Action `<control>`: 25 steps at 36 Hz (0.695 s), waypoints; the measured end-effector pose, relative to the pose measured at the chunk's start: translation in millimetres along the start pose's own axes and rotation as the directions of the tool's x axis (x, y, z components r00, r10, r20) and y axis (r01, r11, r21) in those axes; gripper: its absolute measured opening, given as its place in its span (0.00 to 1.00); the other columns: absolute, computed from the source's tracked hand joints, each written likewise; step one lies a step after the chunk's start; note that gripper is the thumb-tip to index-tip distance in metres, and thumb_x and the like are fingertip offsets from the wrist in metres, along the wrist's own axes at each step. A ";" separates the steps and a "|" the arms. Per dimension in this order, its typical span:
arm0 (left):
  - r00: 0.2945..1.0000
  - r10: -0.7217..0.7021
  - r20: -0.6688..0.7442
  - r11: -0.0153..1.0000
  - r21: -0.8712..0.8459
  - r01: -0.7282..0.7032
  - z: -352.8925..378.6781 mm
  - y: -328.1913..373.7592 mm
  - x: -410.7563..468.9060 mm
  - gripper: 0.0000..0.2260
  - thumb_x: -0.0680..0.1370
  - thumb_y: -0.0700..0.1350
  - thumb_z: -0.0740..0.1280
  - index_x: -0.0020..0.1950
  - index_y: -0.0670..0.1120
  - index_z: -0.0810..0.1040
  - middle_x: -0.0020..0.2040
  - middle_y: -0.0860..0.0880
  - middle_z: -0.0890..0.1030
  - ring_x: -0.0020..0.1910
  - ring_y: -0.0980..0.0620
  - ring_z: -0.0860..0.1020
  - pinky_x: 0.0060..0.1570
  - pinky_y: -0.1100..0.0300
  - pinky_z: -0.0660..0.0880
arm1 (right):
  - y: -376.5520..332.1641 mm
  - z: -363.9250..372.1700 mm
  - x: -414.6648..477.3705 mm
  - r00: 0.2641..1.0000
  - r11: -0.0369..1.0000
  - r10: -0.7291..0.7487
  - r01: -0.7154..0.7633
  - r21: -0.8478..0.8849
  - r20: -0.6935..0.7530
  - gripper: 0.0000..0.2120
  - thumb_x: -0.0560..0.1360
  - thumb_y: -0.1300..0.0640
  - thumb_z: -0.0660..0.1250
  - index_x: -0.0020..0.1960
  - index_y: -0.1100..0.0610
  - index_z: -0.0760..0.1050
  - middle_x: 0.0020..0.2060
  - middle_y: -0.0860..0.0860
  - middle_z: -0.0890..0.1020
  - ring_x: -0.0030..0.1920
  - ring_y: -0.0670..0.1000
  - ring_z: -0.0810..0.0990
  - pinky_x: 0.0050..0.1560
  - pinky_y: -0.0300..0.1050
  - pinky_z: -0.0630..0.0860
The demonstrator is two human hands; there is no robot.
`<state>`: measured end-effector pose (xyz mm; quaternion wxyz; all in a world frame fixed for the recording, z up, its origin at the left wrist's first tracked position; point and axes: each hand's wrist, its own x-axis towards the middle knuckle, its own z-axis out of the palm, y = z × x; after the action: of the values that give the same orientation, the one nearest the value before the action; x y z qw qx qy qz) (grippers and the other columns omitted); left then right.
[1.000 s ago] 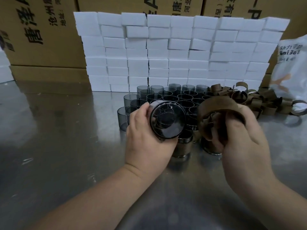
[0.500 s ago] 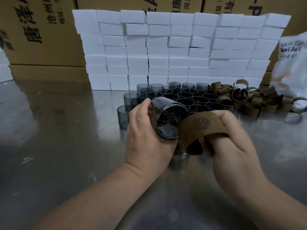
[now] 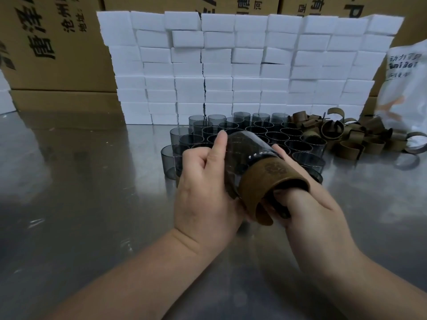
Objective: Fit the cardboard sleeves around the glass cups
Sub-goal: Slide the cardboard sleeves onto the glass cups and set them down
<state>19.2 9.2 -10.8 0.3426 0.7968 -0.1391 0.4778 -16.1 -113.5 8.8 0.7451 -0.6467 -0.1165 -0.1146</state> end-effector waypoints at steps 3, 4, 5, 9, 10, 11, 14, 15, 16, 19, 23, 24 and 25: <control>0.999 0.005 0.039 0.997 -0.072 -0.002 -1.2 3.9 1.2 0.33 0.68 0.54 0.60 0.68 0.38 0.62 0.51 0.42 0.71 0.49 0.47 0.74 0.56 0.57 0.71 | 1.6 2.1 0.3 0.997 0.996 0.052 -0.047 0.081 -0.059 0.21 0.70 0.65 0.60 0.57 0.49 0.79 0.46 0.42 0.84 0.48 0.43 0.82 0.45 0.38 0.79; 0.995 0.076 0.056 0.996 -0.044 -0.074 -1.5 2.9 0.9 0.33 0.68 0.52 0.61 0.69 0.38 0.60 0.51 0.44 0.67 0.49 0.50 0.72 0.54 0.61 0.70 | 1.2 2.1 1.3 0.994 0.993 0.073 -0.065 0.100 -0.083 0.21 0.72 0.68 0.57 0.58 0.53 0.79 0.42 0.46 0.85 0.44 0.46 0.82 0.39 0.36 0.79; 0.987 0.148 0.069 0.989 -0.028 -0.147 -1.3 0.4 -0.8 0.33 0.68 0.48 0.63 0.70 0.37 0.59 0.52 0.45 0.65 0.49 0.51 0.70 0.53 0.64 0.68 | -0.1 2.1 1.5 0.990 0.989 0.097 -0.085 0.118 -0.105 0.20 0.72 0.70 0.56 0.57 0.56 0.79 0.40 0.48 0.85 0.42 0.48 0.83 0.36 0.35 0.78; 0.970 0.214 0.113 0.964 -0.185 -0.192 -3.7 0.8 -4.4 0.30 0.67 0.35 0.65 0.68 0.32 0.60 0.52 0.43 0.65 0.52 0.56 0.67 0.58 0.71 0.65 | -1.6 -1.5 3.1 0.984 0.987 0.086 -0.063 0.145 -0.157 0.18 0.72 0.69 0.56 0.53 0.57 0.80 0.37 0.45 0.85 0.38 0.42 0.82 0.32 0.31 0.76; 0.967 0.218 0.130 0.955 -0.232 -0.184 -5.0 2.2 -4.2 0.29 0.69 0.38 0.62 0.68 0.32 0.59 0.52 0.42 0.65 0.53 0.57 0.66 0.60 0.71 0.63 | -1.6 -1.9 3.5 0.985 0.989 0.071 -0.049 0.141 -0.155 0.18 0.72 0.68 0.57 0.53 0.56 0.80 0.40 0.45 0.85 0.41 0.42 0.83 0.34 0.31 0.76; 0.965 0.216 0.145 0.947 -0.274 -0.171 -7.0 3.5 -3.9 0.28 0.70 0.41 0.59 0.68 0.32 0.58 0.54 0.42 0.64 0.54 0.56 0.66 0.61 0.70 0.63 | -0.5 -2.1 3.2 0.986 0.991 0.056 -0.036 0.128 -0.155 0.18 0.72 0.67 0.57 0.53 0.54 0.80 0.43 0.44 0.85 0.45 0.43 0.82 0.38 0.31 0.77; 0.966 0.189 0.177 0.943 -0.308 -0.128 -11.1 4.9 -4.2 0.30 0.75 0.52 0.55 0.69 0.32 0.58 0.58 0.39 0.64 0.56 0.55 0.67 0.60 0.64 0.66 | 2.5 -0.4 2.5 0.989 0.999 0.033 -0.029 0.034 -0.144 0.19 0.66 0.59 0.60 0.52 0.43 0.79 0.48 0.42 0.83 0.51 0.44 0.81 0.48 0.36 0.79; 0.966 0.183 0.185 0.947 -0.296 -0.123 -12.6 6.1 -4.3 0.32 0.78 0.57 0.52 0.69 0.31 0.58 0.59 0.37 0.64 0.57 0.54 0.67 0.59 0.64 0.67 | 2.8 0.4 2.4 0.991 0.999 0.032 -0.032 0.004 -0.131 0.21 0.63 0.57 0.59 0.53 0.41 0.78 0.51 0.44 0.83 0.54 0.46 0.81 0.53 0.42 0.78; 0.964 0.182 0.196 0.952 -0.280 -0.123 -13.7 7.7 -4.9 0.35 0.78 0.61 0.48 0.69 0.31 0.58 0.61 0.35 0.65 0.58 0.54 0.67 0.60 0.65 0.66 | 2.7 1.1 2.5 0.992 0.999 0.031 -0.033 -0.016 -0.125 0.24 0.62 0.55 0.59 0.55 0.41 0.77 0.53 0.45 0.82 0.56 0.47 0.79 0.57 0.46 0.76; 0.961 0.174 0.213 0.963 -0.239 -0.121 -15.0 12.9 -6.6 0.39 0.77 0.65 0.45 0.69 0.31 0.58 0.65 0.35 0.65 0.61 0.55 0.67 0.61 0.69 0.65 | 3.1 -0.2 4.0 0.987 0.998 0.014 -0.025 -0.064 -0.162 0.27 0.61 0.55 0.58 0.60 0.47 0.77 0.52 0.44 0.82 0.56 0.45 0.79 0.55 0.43 0.75; 0.967 0.154 0.204 0.976 -0.184 -0.117 -14.6 14.4 -4.9 0.35 0.79 0.61 0.46 0.68 0.29 0.62 0.64 0.35 0.66 0.63 0.51 0.66 0.63 0.72 0.60 | 4.7 -1.0 4.9 0.993 0.989 0.012 -0.029 -0.142 -0.121 0.24 0.64 0.55 0.59 0.59 0.51 0.77 0.49 0.45 0.83 0.51 0.41 0.79 0.52 0.41 0.75; 0.968 0.148 0.203 0.977 -0.184 -0.111 -14.3 13.9 -4.6 0.35 0.79 0.60 0.46 0.67 0.29 0.63 0.64 0.36 0.66 0.64 0.50 0.66 0.64 0.73 0.59 | 4.7 -1.1 5.4 0.994 0.988 0.012 -0.029 -0.152 -0.107 0.21 0.66 0.57 0.61 0.58 0.52 0.77 0.47 0.45 0.83 0.48 0.39 0.78 0.48 0.36 0.75; 0.970 0.140 0.201 0.977 -0.187 -0.102 -14.1 13.3 -4.3 0.34 0.79 0.59 0.46 0.67 0.30 0.64 0.65 0.37 0.66 0.65 0.50 0.66 0.64 0.73 0.59 | 4.3 -1.3 5.9 0.996 0.987 0.009 -0.023 -0.160 -0.084 0.18 0.68 0.59 0.61 0.57 0.52 0.78 0.44 0.44 0.83 0.44 0.37 0.78 0.42 0.30 0.74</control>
<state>0.3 8.7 -4.6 0.3647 0.8002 -0.2651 0.3955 -9.1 -114.3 6.5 0.6955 -0.7003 -0.0707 -0.1443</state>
